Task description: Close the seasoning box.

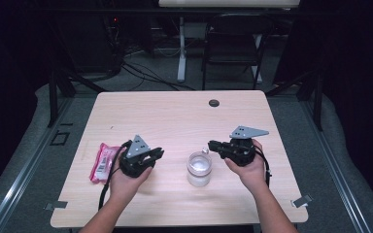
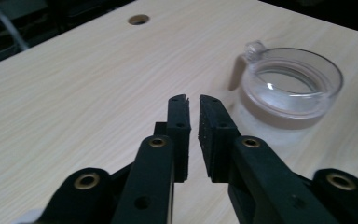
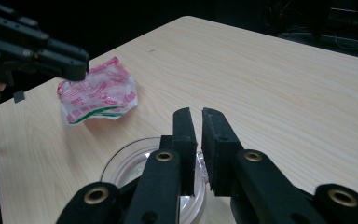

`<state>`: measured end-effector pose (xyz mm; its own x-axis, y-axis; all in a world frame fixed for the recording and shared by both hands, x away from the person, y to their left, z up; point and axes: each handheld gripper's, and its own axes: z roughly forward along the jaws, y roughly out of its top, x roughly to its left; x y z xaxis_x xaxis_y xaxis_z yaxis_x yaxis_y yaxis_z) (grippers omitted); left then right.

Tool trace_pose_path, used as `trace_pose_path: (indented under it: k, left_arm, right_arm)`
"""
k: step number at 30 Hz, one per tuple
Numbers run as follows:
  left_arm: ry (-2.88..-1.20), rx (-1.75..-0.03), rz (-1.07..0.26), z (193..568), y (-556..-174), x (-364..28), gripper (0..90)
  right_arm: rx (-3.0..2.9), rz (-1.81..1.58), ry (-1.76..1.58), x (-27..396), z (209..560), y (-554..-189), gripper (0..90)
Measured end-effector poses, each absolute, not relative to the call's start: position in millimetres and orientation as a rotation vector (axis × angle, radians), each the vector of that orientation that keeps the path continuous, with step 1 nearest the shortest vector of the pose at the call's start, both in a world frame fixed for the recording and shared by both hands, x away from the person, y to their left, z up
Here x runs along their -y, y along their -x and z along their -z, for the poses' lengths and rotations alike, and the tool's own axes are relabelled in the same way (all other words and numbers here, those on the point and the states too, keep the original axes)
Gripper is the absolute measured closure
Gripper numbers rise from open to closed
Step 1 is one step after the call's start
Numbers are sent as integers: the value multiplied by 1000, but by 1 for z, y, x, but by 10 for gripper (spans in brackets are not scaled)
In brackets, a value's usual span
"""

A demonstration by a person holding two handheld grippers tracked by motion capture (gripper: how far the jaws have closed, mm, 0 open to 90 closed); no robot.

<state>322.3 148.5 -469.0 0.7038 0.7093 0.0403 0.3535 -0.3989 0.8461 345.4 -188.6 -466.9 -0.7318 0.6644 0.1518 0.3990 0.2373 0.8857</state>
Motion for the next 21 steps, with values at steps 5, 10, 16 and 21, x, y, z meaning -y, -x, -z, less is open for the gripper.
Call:
trace_pose_path:
  k: [5, 10, 16, 21]
  left_arm:
    - [-1971, -882, -547, 468, -327, -175, 659]
    - [-1941, -944, -571, 476, -331, -195, 555]
    - [-1939, -981, -596, 491, -328, -217, 498]
    - [-1961, -1019, -616, 506, -327, -229, 472]
  right_arm:
    - [-2253, -1476, -989, 189, 463, -340, 804]
    - [-2244, -1457, -982, 194, 459, -335, 763]
    - [-2227, -1465, -1001, 203, 458, -333, 708]
    - [-2219, -1451, -1037, 208, 464, -335, 657]
